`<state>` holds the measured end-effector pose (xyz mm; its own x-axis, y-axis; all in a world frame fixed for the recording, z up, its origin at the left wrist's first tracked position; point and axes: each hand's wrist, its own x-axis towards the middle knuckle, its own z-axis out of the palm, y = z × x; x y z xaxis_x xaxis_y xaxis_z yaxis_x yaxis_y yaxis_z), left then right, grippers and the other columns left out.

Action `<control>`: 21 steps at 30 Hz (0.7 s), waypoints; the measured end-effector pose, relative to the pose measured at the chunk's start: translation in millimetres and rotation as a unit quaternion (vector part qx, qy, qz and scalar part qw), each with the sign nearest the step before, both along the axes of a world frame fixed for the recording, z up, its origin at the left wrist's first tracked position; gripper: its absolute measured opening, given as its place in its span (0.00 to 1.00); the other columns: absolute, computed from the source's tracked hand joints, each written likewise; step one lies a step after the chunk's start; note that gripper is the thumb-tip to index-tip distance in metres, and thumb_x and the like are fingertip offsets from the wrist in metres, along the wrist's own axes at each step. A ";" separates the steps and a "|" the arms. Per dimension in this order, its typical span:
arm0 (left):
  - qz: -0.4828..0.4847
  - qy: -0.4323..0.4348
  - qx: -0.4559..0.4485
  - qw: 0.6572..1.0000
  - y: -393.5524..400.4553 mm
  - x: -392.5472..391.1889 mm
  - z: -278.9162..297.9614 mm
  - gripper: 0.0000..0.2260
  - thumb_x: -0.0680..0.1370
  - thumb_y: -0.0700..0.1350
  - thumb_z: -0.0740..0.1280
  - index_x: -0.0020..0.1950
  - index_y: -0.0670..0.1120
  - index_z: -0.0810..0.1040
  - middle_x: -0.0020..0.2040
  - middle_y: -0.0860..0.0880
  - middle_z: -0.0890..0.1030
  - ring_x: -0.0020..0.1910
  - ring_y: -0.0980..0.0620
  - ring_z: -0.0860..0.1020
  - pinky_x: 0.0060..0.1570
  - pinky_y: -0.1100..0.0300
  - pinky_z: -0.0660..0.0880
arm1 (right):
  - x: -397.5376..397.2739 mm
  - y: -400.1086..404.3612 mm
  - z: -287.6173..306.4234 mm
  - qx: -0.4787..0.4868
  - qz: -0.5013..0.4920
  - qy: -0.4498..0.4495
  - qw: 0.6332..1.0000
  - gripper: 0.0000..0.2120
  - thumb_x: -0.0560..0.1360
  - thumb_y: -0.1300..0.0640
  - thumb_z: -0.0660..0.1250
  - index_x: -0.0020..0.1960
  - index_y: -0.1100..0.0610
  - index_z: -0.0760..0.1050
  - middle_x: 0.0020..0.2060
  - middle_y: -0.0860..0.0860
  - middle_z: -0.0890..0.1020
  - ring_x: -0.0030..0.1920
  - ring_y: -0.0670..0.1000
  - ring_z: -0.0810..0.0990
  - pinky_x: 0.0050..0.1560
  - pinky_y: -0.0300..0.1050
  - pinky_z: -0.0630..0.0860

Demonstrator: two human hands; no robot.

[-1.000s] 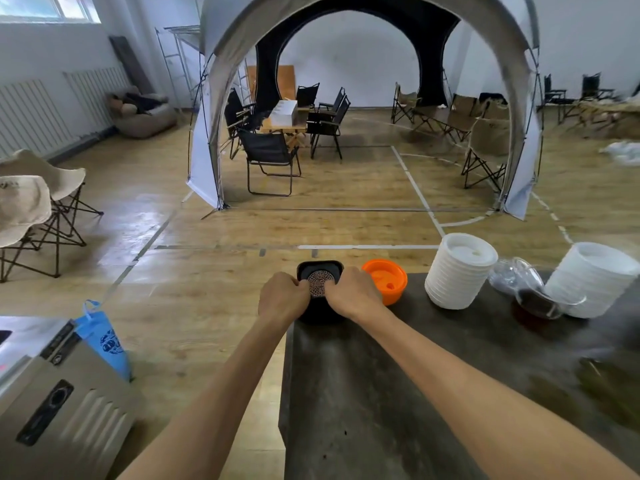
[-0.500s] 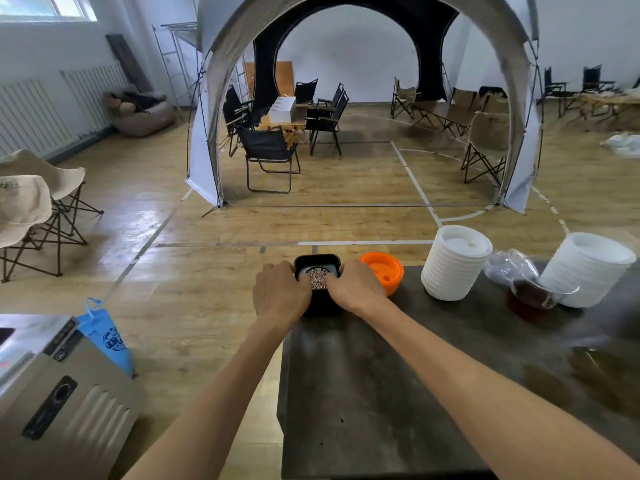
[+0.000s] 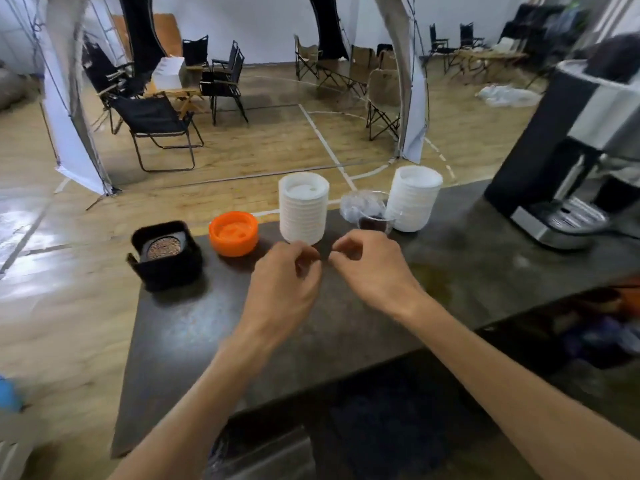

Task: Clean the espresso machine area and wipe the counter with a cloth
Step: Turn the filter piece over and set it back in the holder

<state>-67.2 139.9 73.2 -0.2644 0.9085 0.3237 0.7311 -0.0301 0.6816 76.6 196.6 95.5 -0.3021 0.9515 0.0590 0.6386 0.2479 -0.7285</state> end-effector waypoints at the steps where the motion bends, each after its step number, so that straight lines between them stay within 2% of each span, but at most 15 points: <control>1: -0.024 -0.002 0.001 1.000 -2.4 25.7 -6.1 0.04 0.75 0.46 0.69 0.48 0.51 0.82 0.42 0.53 0.80 0.40 0.57 0.77 0.44 0.61 0.74 | 30.4 0.1 -3.3 0.005 -0.010 -0.001 1.000 0.07 0.75 0.51 0.70 0.52 0.47 0.82 0.45 0.40 0.83 0.47 0.41 0.80 0.51 0.40 0.78; 3: -0.069 -0.002 -0.006 0.998 -5.2 77.1 -19.7 0.04 0.75 0.45 0.69 0.48 0.52 0.82 0.42 0.54 0.79 0.40 0.59 0.77 0.43 0.65 0.72 | 90.4 0.0 -11.5 0.013 -0.028 -0.004 1.000 0.05 0.74 0.51 0.71 0.50 0.46 0.82 0.42 0.38 0.82 0.44 0.36 0.78 0.44 0.29 0.72; 5: -0.104 0.003 -0.020 0.994 -4.1 128.3 -33.4 0.04 0.76 0.44 0.69 0.50 0.51 0.81 0.43 0.56 0.78 0.41 0.60 0.76 0.44 0.66 0.72 | 147.1 -1.2 -21.2 0.009 -0.041 -0.006 0.999 0.03 0.74 0.51 0.71 0.47 0.45 0.82 0.41 0.39 0.82 0.43 0.34 0.78 0.39 0.26 0.70; 11: -0.160 0.010 -0.056 0.985 15.9 257.4 -69.8 0.06 0.77 0.44 0.68 0.53 0.51 0.80 0.45 0.57 0.77 0.42 0.60 0.76 0.43 0.67 0.74 | 281.7 -1.8 -63.1 -0.007 -0.082 -0.013 0.996 0.02 0.74 0.50 0.72 0.45 0.44 0.80 0.37 0.38 0.81 0.40 0.35 0.78 0.37 0.29 0.71; 14: -0.173 -0.007 -0.090 0.981 21.1 302.2 -100.3 0.06 0.77 0.45 0.67 0.51 0.53 0.80 0.43 0.60 0.77 0.42 0.62 0.77 0.40 0.72 0.73 | 327.8 -4.6 -103.8 -0.038 -0.112 -0.025 0.993 0.03 0.74 0.50 0.72 0.45 0.42 0.79 0.37 0.38 0.81 0.38 0.37 0.79 0.38 0.34 0.76; 17: -0.123 -0.061 -0.218 0.966 29.1 333.6 -156.4 0.05 0.77 0.45 0.67 0.48 0.55 0.80 0.40 0.61 0.79 0.42 0.64 0.79 0.36 0.74 0.71 | 359.5 1.8 -167.5 -0.128 -0.128 -0.069 0.981 0.04 0.76 0.53 0.70 0.49 0.45 0.81 0.43 0.43 0.83 0.43 0.44 0.82 0.45 0.47 0.81; 18: -0.105 -0.074 -0.282 0.951 34.6 340.1 -178.8 0.05 0.78 0.45 0.66 0.49 0.54 0.80 0.43 0.58 0.81 0.45 0.62 0.79 0.39 0.72 0.72 | 367.1 5.1 -191.7 -0.178 -0.136 -0.085 0.971 0.05 0.77 0.54 0.69 0.52 0.48 0.81 0.46 0.47 0.84 0.47 0.48 0.83 0.49 0.51 0.82; 19: -0.096 -0.071 -0.343 0.932 41.5 345.1 -201.7 0.05 0.79 0.45 0.65 0.51 0.50 0.81 0.48 0.53 0.82 0.50 0.56 0.80 0.45 0.65 0.75 | 373.1 8.4 -215.9 -0.232 -0.148 -0.095 0.957 0.07 0.78 0.55 0.68 0.54 0.51 0.81 0.49 0.51 0.84 0.50 0.52 0.83 0.52 0.53 0.81; 21: -0.101 -0.026 -0.439 0.892 54.9 351.2 -242.6 0.09 0.81 0.44 0.61 0.54 0.44 0.80 0.55 0.44 0.81 0.56 0.45 0.78 0.55 0.54 0.75 | 380.9 12.7 -261.1 -0.308 -0.177 -0.105 0.929 0.11 0.78 0.57 0.67 0.59 0.57 0.78 0.54 0.57 0.82 0.53 0.57 0.82 0.54 0.54 0.80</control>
<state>284.0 194.8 -169.4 -0.0604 0.8365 -0.5446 0.7375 0.4051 0.5404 457.5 209.3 -165.6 0.0923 0.8274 -0.5540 0.7454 -0.4263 -0.5124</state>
